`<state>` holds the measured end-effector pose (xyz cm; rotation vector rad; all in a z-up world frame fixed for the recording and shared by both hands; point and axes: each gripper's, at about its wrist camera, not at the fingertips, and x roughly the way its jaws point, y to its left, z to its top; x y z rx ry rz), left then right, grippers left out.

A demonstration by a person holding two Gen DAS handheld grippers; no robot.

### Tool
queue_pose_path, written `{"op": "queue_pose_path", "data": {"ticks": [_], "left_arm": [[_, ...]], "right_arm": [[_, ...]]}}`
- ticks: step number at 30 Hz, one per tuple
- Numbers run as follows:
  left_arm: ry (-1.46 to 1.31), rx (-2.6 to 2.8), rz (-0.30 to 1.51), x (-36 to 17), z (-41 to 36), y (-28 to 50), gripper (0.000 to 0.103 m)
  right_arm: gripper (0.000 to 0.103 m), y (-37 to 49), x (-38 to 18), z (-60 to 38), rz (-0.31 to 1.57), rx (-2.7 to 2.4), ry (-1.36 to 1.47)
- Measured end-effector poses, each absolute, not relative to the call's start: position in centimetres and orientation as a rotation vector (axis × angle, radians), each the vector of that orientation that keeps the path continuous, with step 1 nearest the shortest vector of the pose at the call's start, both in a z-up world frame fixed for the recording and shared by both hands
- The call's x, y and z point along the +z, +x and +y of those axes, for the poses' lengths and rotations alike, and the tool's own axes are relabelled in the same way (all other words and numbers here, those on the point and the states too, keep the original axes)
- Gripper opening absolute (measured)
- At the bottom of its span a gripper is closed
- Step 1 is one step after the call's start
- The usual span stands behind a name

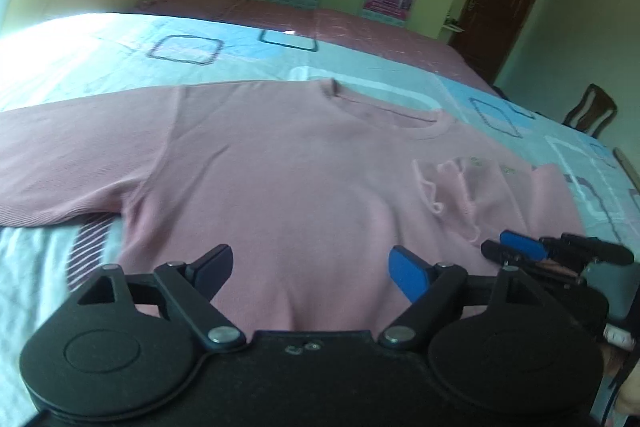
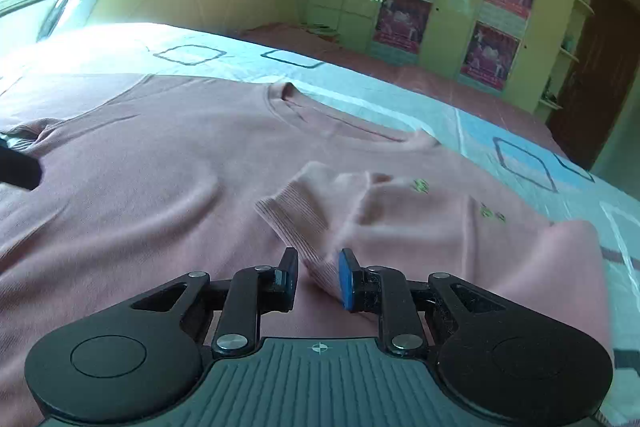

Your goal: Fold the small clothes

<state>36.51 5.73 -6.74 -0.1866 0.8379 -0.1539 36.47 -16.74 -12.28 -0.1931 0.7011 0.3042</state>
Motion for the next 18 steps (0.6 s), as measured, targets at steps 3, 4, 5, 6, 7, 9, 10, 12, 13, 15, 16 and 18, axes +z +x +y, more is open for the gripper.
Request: {"op": "queue_pose_path", "data": {"ticks": [3, 4, 5, 6, 7, 9, 10, 12, 13, 15, 16, 18], "left_arm": [[-0.230, -0.268, 0.881, -8.2, 2.5, 40.1, 0.062], [-0.244, -0.298, 0.908, -9.0, 1.5, 41.2, 0.054], [-0.257, -0.321, 0.932, -9.7, 0.6, 42.2, 0.052], [-0.265, -0.334, 0.952, -10.2, -0.3, 43.2, 0.052], [-0.263, -0.341, 0.966, -10.7, -1.1, 43.9, 0.052], [-0.250, -0.351, 0.992, -11.6, -2.7, 45.4, 0.052], [-0.244, -0.358, 0.985, -11.7, -3.4, 46.0, 0.050], [-0.235, -0.369, 0.982, -11.8, -4.5, 47.2, 0.041], [-0.234, -0.372, 0.985, -11.9, -5.0, 47.8, 0.030], [-0.215, -0.392, 0.998, -12.4, -6.1, 49.2, 0.006], [-0.207, -0.398, 0.997, -12.1, -6.2, 49.6, 0.007], [-0.205, -0.411, 0.910, -10.3, -5.7, 49.1, 0.007]], "right_arm": [[0.020, 34.6, -11.2, -21.1, 0.736, 0.212, -0.108], [0.020, 34.3, -11.2, -22.4, 0.748, 0.183, -0.082], [0.020, 33.6, -10.8, -23.9, 0.762, 0.149, -0.051], [0.020, 33.3, -10.6, -25.2, 0.774, 0.123, -0.025], [0.020, 33.0, -10.3, -26.6, 0.779, 0.093, 0.002], [0.020, 32.6, -10.1, -29.0, 0.784, 0.043, 0.062], [0.020, 32.7, -10.1, -29.8, 0.786, 0.025, 0.088], [0.020, 33.0, -10.3, -31.4, 0.798, -0.007, 0.143], [0.020, 33.2, -10.6, -32.0, 0.808, -0.019, 0.166], [0.020, 33.7, -11.2, -32.8, 0.825, -0.040, 0.220], [0.020, 33.8, -11.4, -33.1, 0.826, -0.047, 0.248], [0.020, 33.8, -11.4, -33.4, 0.819, -0.054, 0.270]]}}
